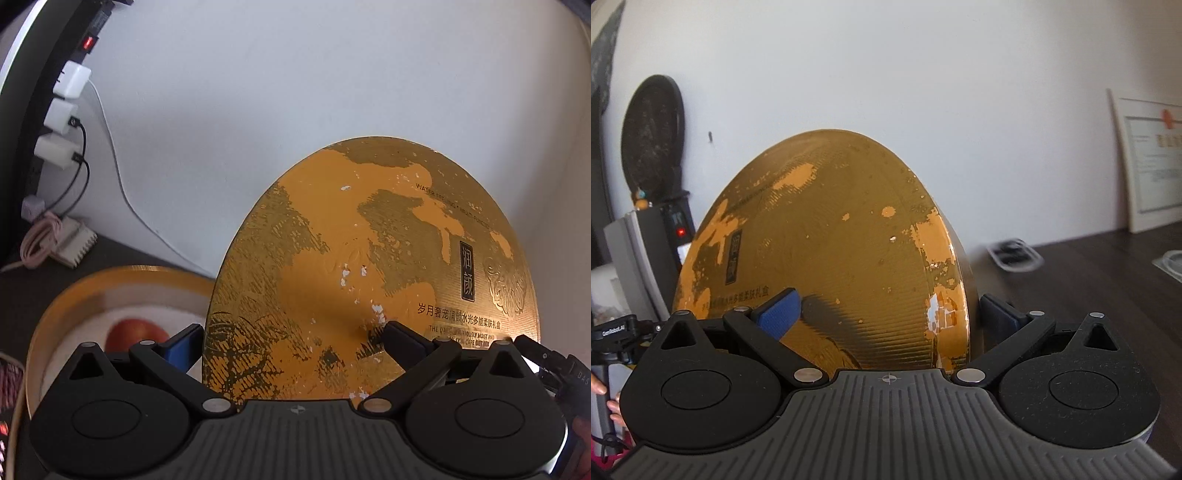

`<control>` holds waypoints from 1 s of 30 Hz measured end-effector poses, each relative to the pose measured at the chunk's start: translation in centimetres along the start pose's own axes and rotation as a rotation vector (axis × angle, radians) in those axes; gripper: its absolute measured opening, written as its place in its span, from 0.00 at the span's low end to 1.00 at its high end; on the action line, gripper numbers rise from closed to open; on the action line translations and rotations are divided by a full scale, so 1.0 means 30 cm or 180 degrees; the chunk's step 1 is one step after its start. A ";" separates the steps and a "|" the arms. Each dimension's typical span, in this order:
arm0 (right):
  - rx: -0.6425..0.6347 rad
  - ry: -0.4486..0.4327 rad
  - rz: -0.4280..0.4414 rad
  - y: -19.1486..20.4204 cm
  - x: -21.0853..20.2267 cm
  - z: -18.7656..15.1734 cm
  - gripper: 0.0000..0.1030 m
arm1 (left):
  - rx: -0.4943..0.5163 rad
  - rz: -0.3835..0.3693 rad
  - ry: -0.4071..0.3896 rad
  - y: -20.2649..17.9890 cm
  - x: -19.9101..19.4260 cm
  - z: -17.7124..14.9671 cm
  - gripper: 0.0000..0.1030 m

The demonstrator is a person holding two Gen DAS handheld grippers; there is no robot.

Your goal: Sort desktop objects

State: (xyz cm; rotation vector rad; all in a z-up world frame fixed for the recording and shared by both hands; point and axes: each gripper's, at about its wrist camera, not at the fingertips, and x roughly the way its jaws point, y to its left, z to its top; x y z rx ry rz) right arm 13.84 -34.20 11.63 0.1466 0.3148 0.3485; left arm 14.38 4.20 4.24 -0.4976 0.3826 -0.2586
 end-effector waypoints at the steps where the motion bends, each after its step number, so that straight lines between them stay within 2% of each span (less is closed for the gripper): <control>1: 0.0024 0.0017 -0.0023 -0.009 -0.023 -0.005 0.98 | 0.0010 -0.0006 0.0020 -0.009 -0.010 -0.012 0.98; 7: 0.0140 0.0054 -0.0115 -0.036 -0.151 -0.033 0.98 | 0.0043 -0.0017 0.0113 -0.069 -0.064 -0.080 0.98; 15: 0.0183 0.0133 -0.0240 -0.057 -0.251 -0.074 0.98 | -0.0007 0.0024 0.0330 -0.161 -0.169 -0.199 0.98; 30: 0.0306 0.0397 -0.0173 0.004 -0.232 -0.184 0.98 | -0.0061 0.0275 0.0467 -0.100 -0.280 -0.259 0.98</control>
